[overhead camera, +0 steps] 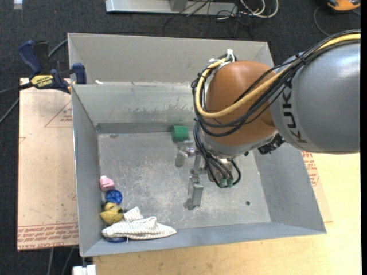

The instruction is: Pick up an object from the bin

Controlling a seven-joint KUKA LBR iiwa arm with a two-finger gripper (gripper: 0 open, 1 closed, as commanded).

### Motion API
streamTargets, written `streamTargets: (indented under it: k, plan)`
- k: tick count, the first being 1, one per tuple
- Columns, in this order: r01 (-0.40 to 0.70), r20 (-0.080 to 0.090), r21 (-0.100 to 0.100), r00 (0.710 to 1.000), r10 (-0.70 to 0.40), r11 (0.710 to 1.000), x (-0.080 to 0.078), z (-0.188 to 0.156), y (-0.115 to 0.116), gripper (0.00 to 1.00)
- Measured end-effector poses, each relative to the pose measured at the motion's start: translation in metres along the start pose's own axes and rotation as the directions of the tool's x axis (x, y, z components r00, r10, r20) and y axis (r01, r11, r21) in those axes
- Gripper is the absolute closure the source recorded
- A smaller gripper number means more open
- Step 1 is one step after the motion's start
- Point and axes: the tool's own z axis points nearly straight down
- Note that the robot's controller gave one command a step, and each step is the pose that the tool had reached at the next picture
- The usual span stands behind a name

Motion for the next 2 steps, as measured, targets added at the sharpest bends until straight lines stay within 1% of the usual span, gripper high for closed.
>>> streamTargets:
  k: [1,2]
  plan:
    - [-0.004,0.008,-0.001,1.0,0.004,1.0,-0.002,-0.004,-0.001,0.0]
    - [0.106,0.004,-0.001,0.994,-0.106,0.994,0.017,0.059,0.001,0.0]
